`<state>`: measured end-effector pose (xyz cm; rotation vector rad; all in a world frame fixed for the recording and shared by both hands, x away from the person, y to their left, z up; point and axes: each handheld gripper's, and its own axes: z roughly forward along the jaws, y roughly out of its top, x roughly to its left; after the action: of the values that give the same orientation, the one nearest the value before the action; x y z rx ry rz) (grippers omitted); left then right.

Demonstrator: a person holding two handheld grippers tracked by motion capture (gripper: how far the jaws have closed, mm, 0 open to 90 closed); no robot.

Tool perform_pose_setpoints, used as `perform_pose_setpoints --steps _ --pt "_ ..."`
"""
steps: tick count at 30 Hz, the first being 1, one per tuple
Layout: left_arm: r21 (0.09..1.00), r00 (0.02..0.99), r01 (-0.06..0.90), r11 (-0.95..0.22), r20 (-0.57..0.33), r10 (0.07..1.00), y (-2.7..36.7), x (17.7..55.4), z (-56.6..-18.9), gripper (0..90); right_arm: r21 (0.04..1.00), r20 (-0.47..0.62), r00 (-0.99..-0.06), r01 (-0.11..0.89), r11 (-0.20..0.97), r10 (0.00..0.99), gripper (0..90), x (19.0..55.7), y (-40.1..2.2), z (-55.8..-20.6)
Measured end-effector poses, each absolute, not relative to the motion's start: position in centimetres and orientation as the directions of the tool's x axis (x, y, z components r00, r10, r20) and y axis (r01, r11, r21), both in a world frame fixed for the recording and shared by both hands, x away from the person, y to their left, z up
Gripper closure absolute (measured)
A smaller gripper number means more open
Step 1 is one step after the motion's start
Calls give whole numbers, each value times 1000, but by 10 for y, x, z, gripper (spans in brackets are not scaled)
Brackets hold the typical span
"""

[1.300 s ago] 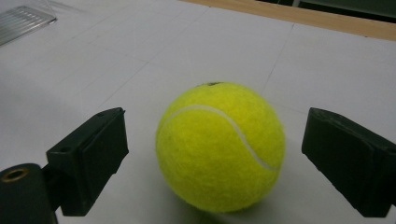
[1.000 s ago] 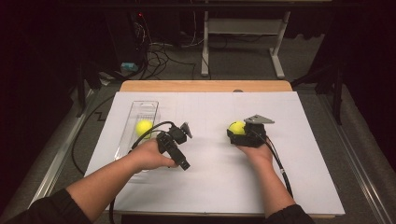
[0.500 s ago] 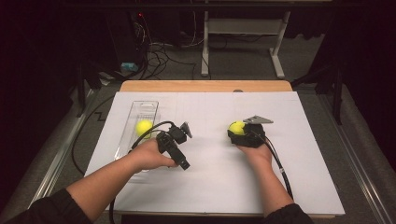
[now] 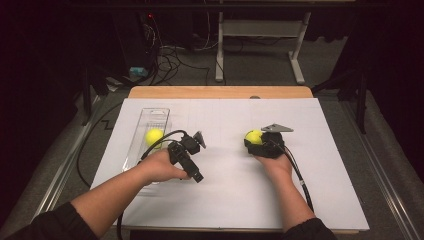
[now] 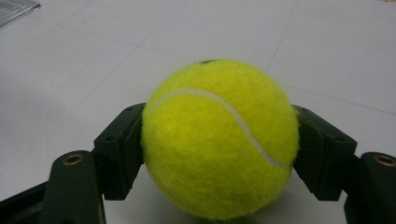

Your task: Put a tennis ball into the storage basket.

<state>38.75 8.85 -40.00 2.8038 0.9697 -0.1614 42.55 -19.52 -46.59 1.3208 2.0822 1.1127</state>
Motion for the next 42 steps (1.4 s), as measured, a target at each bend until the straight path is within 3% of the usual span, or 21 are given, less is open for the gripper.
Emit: perform_pose_setpoints --steps 16,42 --pt "125 784 619 -775 -159 600 87 387 -399 5 832 48 -485 503 234 873 275 406 -198 -450" --pt "113 786 616 -780 -159 597 84 386 -400 5 860 39 -501 457 226 865 275 341 -224 -448"
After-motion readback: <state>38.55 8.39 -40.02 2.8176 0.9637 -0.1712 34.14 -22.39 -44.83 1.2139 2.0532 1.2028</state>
